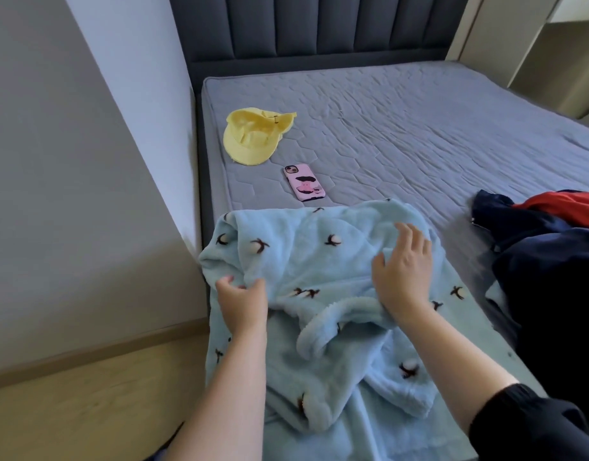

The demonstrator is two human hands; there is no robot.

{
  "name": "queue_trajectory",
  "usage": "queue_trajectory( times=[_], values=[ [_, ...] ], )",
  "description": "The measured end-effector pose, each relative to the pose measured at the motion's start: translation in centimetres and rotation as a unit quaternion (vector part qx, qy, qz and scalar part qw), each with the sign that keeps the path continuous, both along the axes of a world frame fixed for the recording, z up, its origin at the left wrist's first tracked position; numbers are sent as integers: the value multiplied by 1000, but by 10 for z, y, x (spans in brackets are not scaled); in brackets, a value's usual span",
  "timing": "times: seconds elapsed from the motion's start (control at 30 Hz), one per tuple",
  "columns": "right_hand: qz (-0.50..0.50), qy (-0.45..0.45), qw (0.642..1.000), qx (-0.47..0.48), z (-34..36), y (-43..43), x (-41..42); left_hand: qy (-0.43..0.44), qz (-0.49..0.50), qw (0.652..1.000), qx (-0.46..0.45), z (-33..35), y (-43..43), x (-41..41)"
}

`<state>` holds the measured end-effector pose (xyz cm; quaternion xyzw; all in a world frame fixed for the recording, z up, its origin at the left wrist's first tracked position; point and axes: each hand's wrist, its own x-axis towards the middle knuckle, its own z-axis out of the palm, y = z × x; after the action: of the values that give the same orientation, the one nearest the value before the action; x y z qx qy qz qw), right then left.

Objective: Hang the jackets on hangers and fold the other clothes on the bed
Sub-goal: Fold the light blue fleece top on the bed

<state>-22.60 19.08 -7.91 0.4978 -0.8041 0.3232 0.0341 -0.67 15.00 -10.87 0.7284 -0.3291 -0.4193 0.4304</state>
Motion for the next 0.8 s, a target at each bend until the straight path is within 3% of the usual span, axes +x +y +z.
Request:
queue_trajectory(
  times=[0.07, 0.13, 0.2, 0.3, 0.47, 0.63, 0.73, 0.8],
  values=[
    [86, 39, 993, 66, 2, -21, 15, 1, 2, 999, -52, 7, -17, 3],
    [152, 21, 972, 176, -3, -44, 31, 56, -5, 996, -62, 13, -33, 5],
    [188, 8, 948, 256, -15, -63, 43, 125, -20, 990, -61, 14, -48, 7],
    [202, 13, 923, 326, -46, -72, 49, 158, -70, 984, -41, 10, -66, 5],
    [191, 67, 916, 347, -82, -71, 53, 121, -120, 985, 40, 6, -89, -8],
    [191, 79, 910, 360, -87, -75, 54, 153, -113, 977, 99, 15, -99, -19],
    [193, 80, 912, 352, -89, -73, 54, 146, -94, 980, 95, 14, -104, -13],
    [193, 79, 918, 337, -90, -71, 53, 168, -34, 984, 46, 6, -111, -4]
  ],
)
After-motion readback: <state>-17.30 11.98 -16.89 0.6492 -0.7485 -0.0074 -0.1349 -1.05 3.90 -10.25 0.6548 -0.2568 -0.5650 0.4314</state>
